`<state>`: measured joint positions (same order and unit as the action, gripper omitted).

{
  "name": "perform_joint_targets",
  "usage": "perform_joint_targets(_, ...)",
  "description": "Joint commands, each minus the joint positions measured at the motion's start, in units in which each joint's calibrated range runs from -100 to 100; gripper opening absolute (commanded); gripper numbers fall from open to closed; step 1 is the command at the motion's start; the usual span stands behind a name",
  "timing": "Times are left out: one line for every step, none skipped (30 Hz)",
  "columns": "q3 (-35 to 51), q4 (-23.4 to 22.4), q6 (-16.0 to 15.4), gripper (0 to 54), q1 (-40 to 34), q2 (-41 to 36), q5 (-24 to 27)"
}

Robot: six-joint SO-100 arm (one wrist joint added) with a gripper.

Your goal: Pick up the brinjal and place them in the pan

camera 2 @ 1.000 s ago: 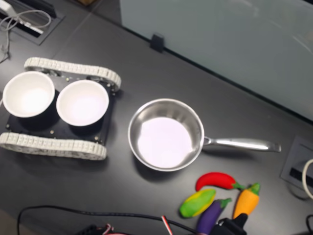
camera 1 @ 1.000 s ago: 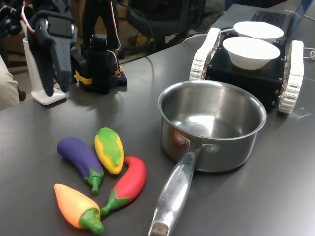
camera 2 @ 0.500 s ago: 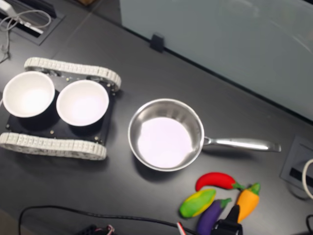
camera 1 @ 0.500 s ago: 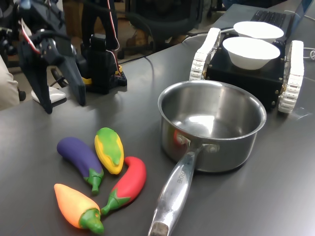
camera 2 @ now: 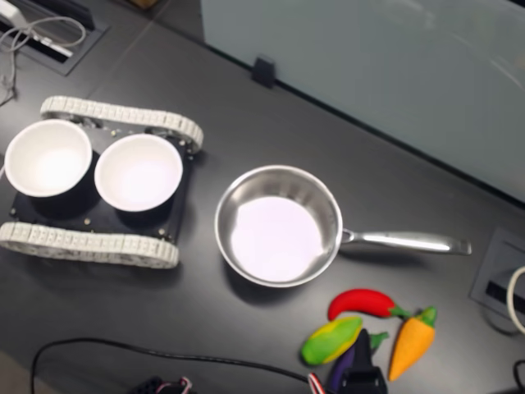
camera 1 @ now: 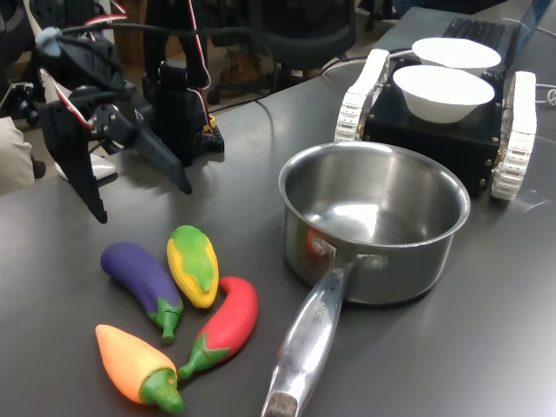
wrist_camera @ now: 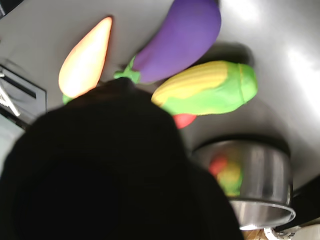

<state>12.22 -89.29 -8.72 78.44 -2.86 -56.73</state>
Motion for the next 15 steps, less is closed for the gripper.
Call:
perform_joint_targets(-1.7, 5.2, 5.2, 46.5, -2.5, -0.9, -0.2)
perform_joint_targets(-3.1, 6.7, 5.4, 46.5, -2.5, -0.9, -0.2)
perform_joint_targets(-4.4, 7.9, 5.9, 46.4, -2.4, -0.8, -0.6)
perform_joint_targets(-6.1, 8.9, 6.7, 46.2, -2.3, -0.8, -1.4)
perform_joint_targets(-7.4, 9.7, 7.1, 46.1, -1.9, -0.8, -2.0)
perform_joint_targets(-8.3, 10.1, 7.2, 45.5, -1.5, -0.7, -2.5)
perform_joint_targets(-9.2, 10.4, 7.5, 45.0, -0.8, -0.6, -3.5)
perform_joint_targets(-9.7, 10.5, 7.6, 44.8, -0.2, -0.5, -4.2)
perform_joint_targets(-10.1, 10.8, 7.6, 44.6, 0.3, -0.2, -4.7)
perform_joint_targets(-10.3, 10.9, 7.8, 44.4, 0.8, 0.1, -5.3)
perform_joint_targets(-10.5, 11.0, 8.0, 44.2, 1.3, 0.5, -5.8)
perform_joint_targets(-10.5, 11.1, 8.1, 44.1, 1.6, 0.7, -6.0)
perform_joint_targets(-10.7, 11.4, 8.1, 44.1, 2.0, 1.0, -6.4)
perform_joint_targets(-11.0, 11.7, 8.1, 44.1, 2.3, 1.2, -6.6)
perform_joint_targets(-11.2, 12.2, 8.1, 44.1, 2.5, 1.4, -6.4)
